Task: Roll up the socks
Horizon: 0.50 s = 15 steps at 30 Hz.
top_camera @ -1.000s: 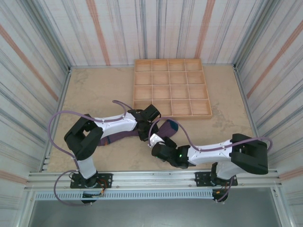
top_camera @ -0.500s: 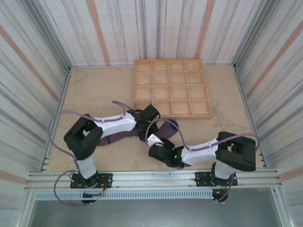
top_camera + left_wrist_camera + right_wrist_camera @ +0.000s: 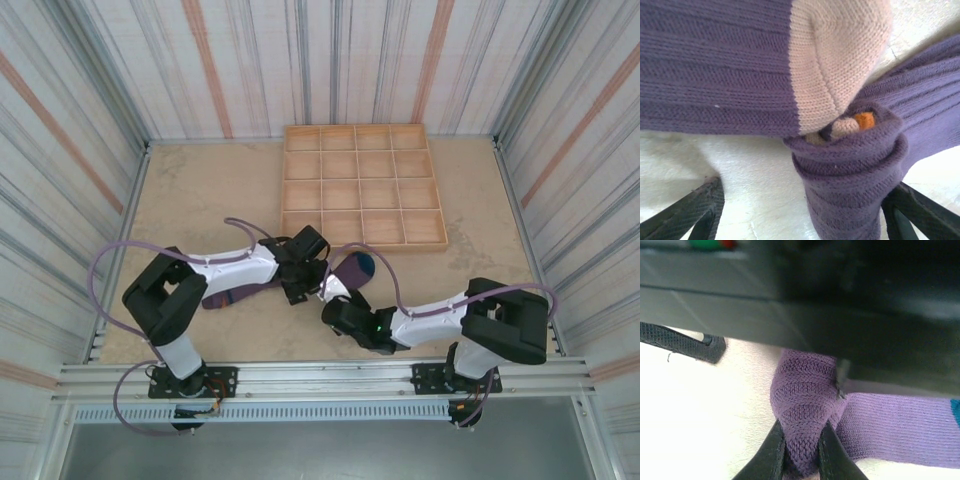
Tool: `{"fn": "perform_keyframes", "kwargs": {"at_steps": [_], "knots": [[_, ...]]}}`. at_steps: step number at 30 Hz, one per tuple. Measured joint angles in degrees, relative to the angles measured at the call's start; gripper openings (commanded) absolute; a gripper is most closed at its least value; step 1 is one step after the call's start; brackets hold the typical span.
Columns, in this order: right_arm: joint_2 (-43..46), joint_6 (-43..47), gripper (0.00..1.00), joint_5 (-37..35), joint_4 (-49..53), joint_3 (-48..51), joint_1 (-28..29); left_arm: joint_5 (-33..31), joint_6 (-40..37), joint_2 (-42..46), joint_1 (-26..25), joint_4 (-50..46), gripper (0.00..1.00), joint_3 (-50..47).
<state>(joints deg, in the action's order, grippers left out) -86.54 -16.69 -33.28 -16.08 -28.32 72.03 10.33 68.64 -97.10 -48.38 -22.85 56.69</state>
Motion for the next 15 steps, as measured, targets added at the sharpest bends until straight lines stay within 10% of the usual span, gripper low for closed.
{"fn": "perform_keyframes", "kwargs": {"at_steps": [15], "knots": [[4.5,-9.3,0.00,18.5,-11.7,7.7,-9.2,-1.8,0.6,4.2,-0.3,8.2,0.91,-4.4]]}}
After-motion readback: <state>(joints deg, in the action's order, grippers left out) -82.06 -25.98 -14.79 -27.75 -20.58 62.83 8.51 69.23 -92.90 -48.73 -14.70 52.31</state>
